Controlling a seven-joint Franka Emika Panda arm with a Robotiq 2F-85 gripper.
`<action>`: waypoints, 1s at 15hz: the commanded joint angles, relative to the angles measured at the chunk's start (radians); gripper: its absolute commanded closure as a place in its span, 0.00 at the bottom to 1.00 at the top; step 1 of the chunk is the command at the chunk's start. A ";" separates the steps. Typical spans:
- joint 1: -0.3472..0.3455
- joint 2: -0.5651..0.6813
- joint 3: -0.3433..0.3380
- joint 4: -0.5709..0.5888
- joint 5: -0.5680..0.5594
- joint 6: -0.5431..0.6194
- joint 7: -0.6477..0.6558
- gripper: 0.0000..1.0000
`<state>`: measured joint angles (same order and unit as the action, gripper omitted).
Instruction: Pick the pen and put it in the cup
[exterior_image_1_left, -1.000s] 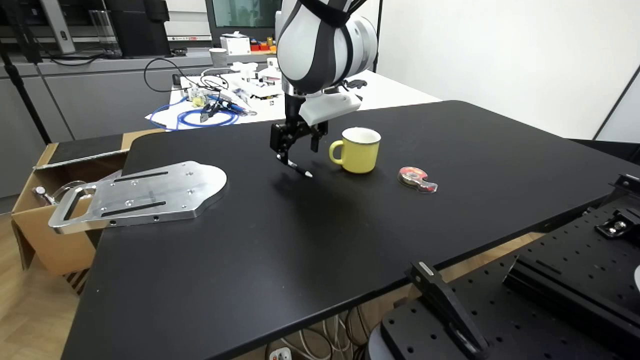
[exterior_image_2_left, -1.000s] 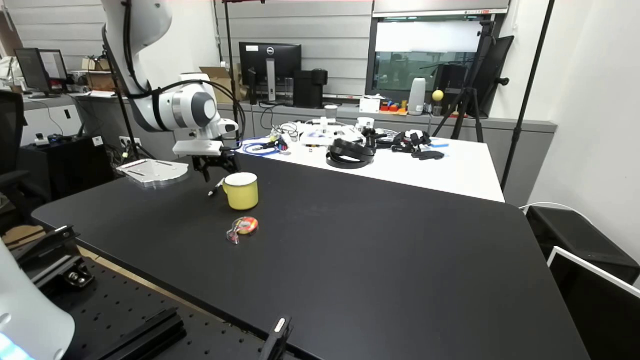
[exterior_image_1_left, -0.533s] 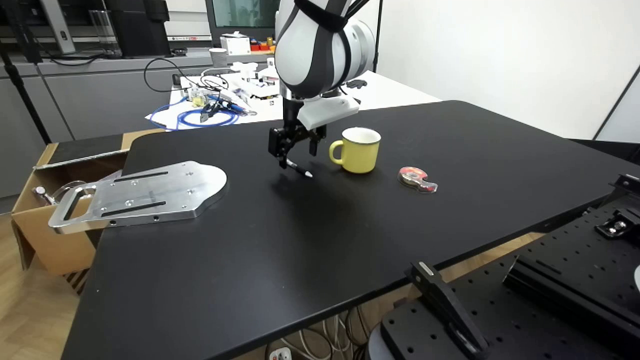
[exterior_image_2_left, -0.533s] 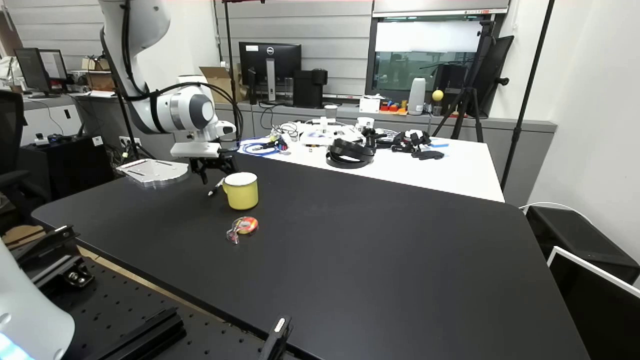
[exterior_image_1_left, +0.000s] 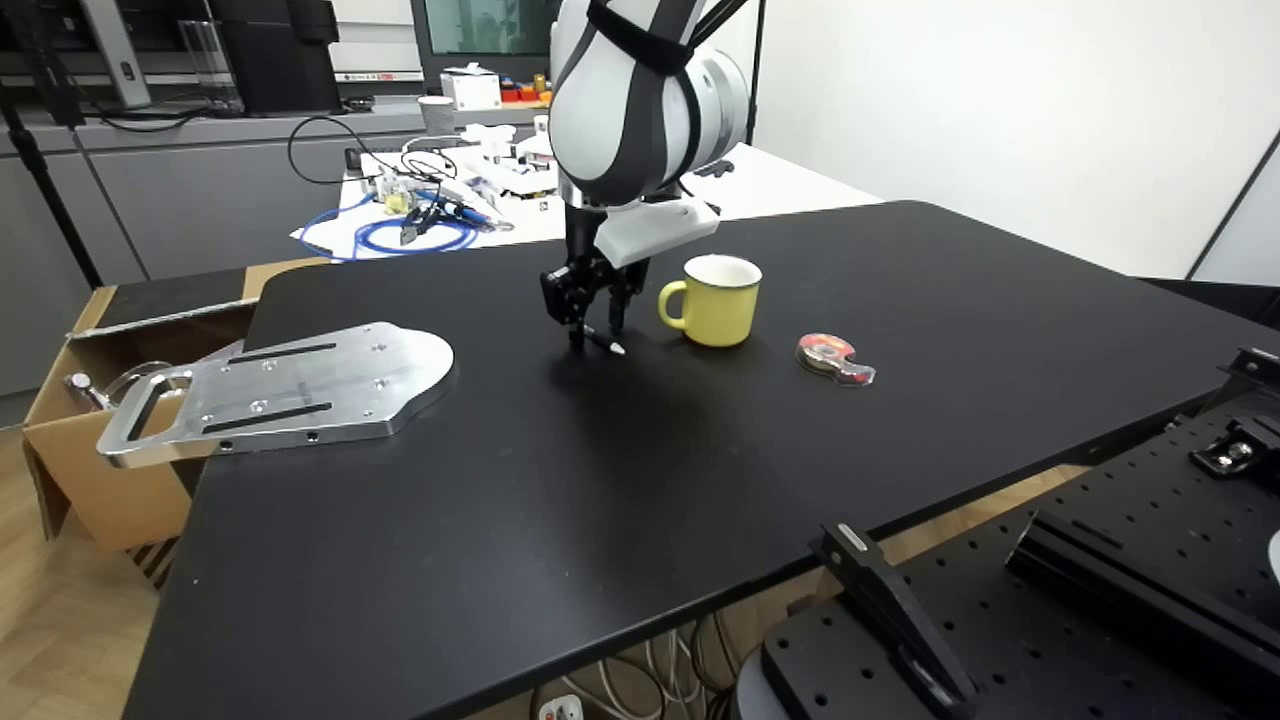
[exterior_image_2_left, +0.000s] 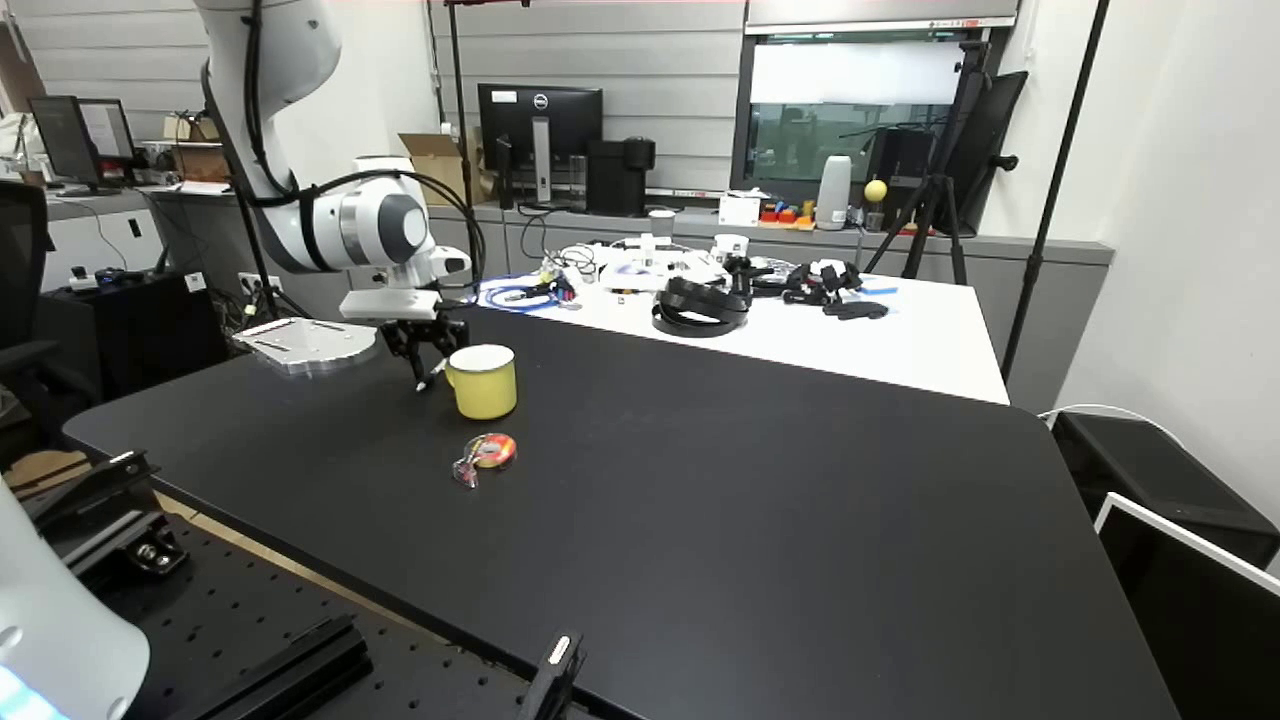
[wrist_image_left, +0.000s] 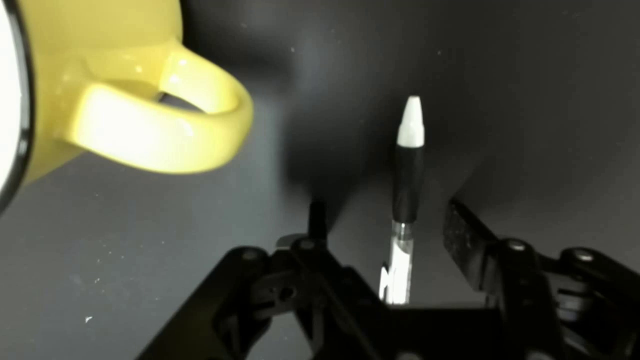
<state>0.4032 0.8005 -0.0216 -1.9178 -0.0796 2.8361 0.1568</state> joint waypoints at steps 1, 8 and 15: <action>0.015 0.016 -0.017 0.027 -0.008 -0.002 0.045 0.68; 0.023 0.009 -0.033 0.027 -0.004 -0.014 0.077 1.00; -0.014 -0.058 -0.053 0.024 0.021 -0.030 0.108 0.97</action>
<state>0.4060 0.7902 -0.0709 -1.8970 -0.0721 2.8335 0.2252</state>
